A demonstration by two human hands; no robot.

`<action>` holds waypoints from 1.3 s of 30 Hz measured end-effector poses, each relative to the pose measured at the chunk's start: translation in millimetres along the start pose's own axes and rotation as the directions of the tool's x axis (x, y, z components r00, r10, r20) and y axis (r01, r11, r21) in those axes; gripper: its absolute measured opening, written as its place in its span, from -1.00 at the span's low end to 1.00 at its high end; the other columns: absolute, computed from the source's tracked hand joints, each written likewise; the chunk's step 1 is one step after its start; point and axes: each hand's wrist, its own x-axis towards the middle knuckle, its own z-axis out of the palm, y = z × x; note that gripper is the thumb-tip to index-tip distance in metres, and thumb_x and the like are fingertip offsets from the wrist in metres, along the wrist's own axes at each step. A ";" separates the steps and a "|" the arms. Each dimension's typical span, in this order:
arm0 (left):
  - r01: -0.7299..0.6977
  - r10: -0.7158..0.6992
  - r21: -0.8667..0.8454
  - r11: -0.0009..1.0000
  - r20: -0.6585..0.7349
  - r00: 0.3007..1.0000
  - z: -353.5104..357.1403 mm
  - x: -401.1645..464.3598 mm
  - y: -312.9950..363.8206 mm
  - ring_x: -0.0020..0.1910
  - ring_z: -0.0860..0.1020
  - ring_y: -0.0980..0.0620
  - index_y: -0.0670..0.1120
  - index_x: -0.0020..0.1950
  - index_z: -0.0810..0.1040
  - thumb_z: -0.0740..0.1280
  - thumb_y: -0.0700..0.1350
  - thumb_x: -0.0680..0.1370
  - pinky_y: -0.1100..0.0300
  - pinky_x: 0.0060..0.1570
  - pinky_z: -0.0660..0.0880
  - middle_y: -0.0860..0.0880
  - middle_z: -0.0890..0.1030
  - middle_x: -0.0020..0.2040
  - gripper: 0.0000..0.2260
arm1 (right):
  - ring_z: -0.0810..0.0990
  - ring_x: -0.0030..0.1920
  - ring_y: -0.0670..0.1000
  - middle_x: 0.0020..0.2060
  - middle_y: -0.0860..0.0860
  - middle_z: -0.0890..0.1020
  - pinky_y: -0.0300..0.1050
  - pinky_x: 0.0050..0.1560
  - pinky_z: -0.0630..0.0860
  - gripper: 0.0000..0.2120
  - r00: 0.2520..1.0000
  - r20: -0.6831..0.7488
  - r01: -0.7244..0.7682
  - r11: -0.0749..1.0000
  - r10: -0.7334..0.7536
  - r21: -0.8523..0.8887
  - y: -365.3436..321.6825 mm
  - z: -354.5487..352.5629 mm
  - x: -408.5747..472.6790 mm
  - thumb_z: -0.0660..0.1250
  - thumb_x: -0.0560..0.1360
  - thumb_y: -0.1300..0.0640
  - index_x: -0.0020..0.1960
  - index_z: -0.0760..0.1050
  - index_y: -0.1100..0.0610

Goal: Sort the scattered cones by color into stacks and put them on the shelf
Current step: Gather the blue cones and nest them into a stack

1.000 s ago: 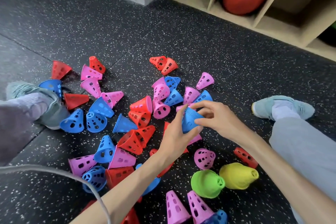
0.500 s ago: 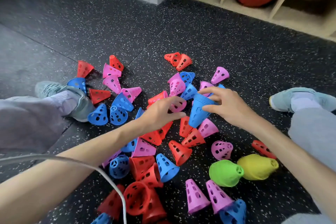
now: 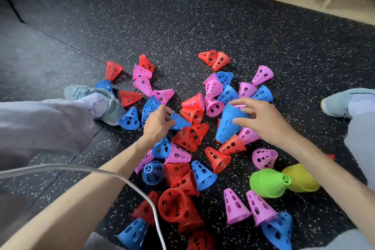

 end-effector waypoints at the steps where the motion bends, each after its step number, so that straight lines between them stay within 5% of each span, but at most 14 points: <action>1: -0.001 0.001 -0.005 1.000 -0.008 1.000 0.6 0.7 0.3 -0.07 0.64 -0.03 -0.08 0.18 0.55 0.51 -0.19 0.53 -0.02 0.00 0.59 0.05 0.62 -0.12 -0.73 | 0.55 0.32 -0.11 0.10 -0.02 0.69 -0.34 0.06 0.41 -0.61 1.000 0.003 -0.004 1.000 0.004 0.007 0.5 -0.2 -0.3 0.50 0.51 0.20 0.26 0.57 -0.13; 4: -0.031 0.031 0.015 0.999 -0.047 0.998 0.7 1.5 3.8 -0.07 0.65 -0.02 -0.08 0.19 0.63 0.51 -0.22 0.52 0.00 0.01 0.61 0.01 0.65 -0.09 -0.74 | 0.55 0.33 -0.10 0.12 -0.01 0.70 -0.21 0.10 0.43 -0.62 1.000 0.003 -0.010 1.000 0.010 0.027 2.8 -1.0 0.0 0.49 0.51 0.20 0.24 0.57 -0.16; 7: -0.087 0.091 0.038 0.995 -0.108 0.990 -5.8 6.0 16.5 -0.16 0.62 0.06 -0.06 0.15 0.70 0.48 -0.24 0.54 0.11 -0.02 0.59 0.06 0.65 -0.12 -0.79 | 0.56 0.31 -0.10 0.13 0.02 0.69 -0.35 0.07 0.41 -0.61 1.000 -0.010 -0.013 0.999 0.013 0.032 5.5 -1.6 2.3 0.49 0.51 0.19 0.27 0.58 -0.13; 12: -0.222 0.220 0.010 0.975 -0.184 0.958 -25.6 16.8 58.9 -0.23 0.51 0.22 -0.07 0.08 0.74 0.43 -0.29 0.54 0.48 -0.22 0.35 0.12 0.61 -0.18 -0.80 | 0.61 0.19 -0.14 0.07 -0.07 0.68 -0.40 0.10 0.45 -0.61 0.997 -0.079 0.002 0.999 0.002 0.049 2.2 -4.3 5.3 0.48 0.52 0.19 0.30 0.58 -0.07; 16: -0.307 0.300 -0.055 0.950 -0.108 0.948 -25.5 18.8 100.8 -0.19 0.54 0.20 0.03 0.03 0.73 0.45 -0.26 0.53 0.33 -0.13 0.41 0.11 0.63 -0.14 -0.79 | 0.64 0.18 -0.04 0.08 -0.09 0.69 -0.45 0.06 0.41 -0.62 0.979 -0.204 0.044 0.997 -0.029 0.067 2.2 -17.6 8.9 0.47 0.54 0.16 0.32 0.57 -0.05; 19: -0.459 0.460 0.023 0.888 -0.016 0.888 -15.9 9.8 131.0 -0.16 0.53 0.16 0.05 0.04 0.74 0.48 -0.22 0.52 0.41 -0.08 0.37 0.06 0.61 -0.10 -0.81 | 0.66 0.14 -0.08 0.08 -0.08 0.70 -0.38 0.12 0.47 -0.65 0.936 -0.345 0.105 0.989 -0.062 0.107 0.8 -35.3 9.1 0.45 0.54 0.21 0.29 0.58 -0.04; 21: -0.531 0.528 0.030 0.847 0.064 0.847 -7.9 1.5 144.8 -0.06 0.53 0.03 0.07 0.04 0.74 0.49 -0.20 0.52 0.20 0.03 0.42 0.07 0.60 -0.07 -0.81 | 0.66 0.07 -0.11 0.04 -0.05 0.70 -0.25 0.10 0.52 -0.64 0.902 -0.423 0.146 0.982 -0.081 0.122 2.4 -45.8 7.8 0.43 0.55 0.24 0.31 0.57 -0.01; 24: -0.605 0.592 0.055 0.794 0.156 0.791 3.5 -9.8 156.2 -0.05 0.44 0.05 0.11 0.01 0.72 0.50 -0.17 0.51 0.02 0.07 0.41 0.14 0.56 -0.09 -0.82 | 0.66 0.08 -0.09 0.04 0.01 0.72 -0.33 0.05 0.50 -0.63 0.872 -0.485 0.144 0.983 -0.072 0.113 7.3 -56.6 6.1 0.40 0.56 0.26 0.33 0.56 0.03; 28: -0.642 0.630 0.015 0.767 0.176 0.756 13.4 -19.2 163.8 -0.08 0.41 0.14 0.06 0.01 0.70 0.50 -0.19 0.52 0.11 0.08 0.39 0.04 0.61 -0.05 -0.84 | 0.67 0.10 -0.10 0.07 0.00 0.72 -0.15 0.15 0.58 -0.65 0.889 -0.457 0.103 0.985 -0.030 0.136 12.2 -54.9 4.9 0.41 0.56 0.25 0.31 0.58 0.04; 32: -0.643 0.642 -0.050 0.764 0.158 0.751 14.1 -26.8 168.0 -0.05 0.41 0.39 -0.05 0.02 0.68 0.47 -0.24 0.53 0.49 0.01 0.26 0.00 0.57 -0.05 -0.88 | 0.66 0.11 -0.13 0.01 -0.11 0.71 -0.14 0.18 0.55 -0.67 0.931 -0.361 0.103 0.984 -0.045 0.143 10.9 -46.7 4.6 0.42 0.57 0.22 0.29 0.57 -0.05; 39: -0.626 0.640 -0.137 0.768 0.135 0.756 16.5 -31.8 174.2 0.02 0.47 0.08 -0.11 0.03 0.63 0.42 -0.28 0.55 0.32 0.08 0.38 0.17 0.49 -0.04 -0.89 | 0.63 0.19 -0.06 0.07 -0.18 0.70 0.12 0.32 0.51 -0.61 0.976 -0.211 0.088 0.984 -0.053 0.157 17.1 -34.9 7.1 0.45 0.51 0.13 0.29 0.57 -0.15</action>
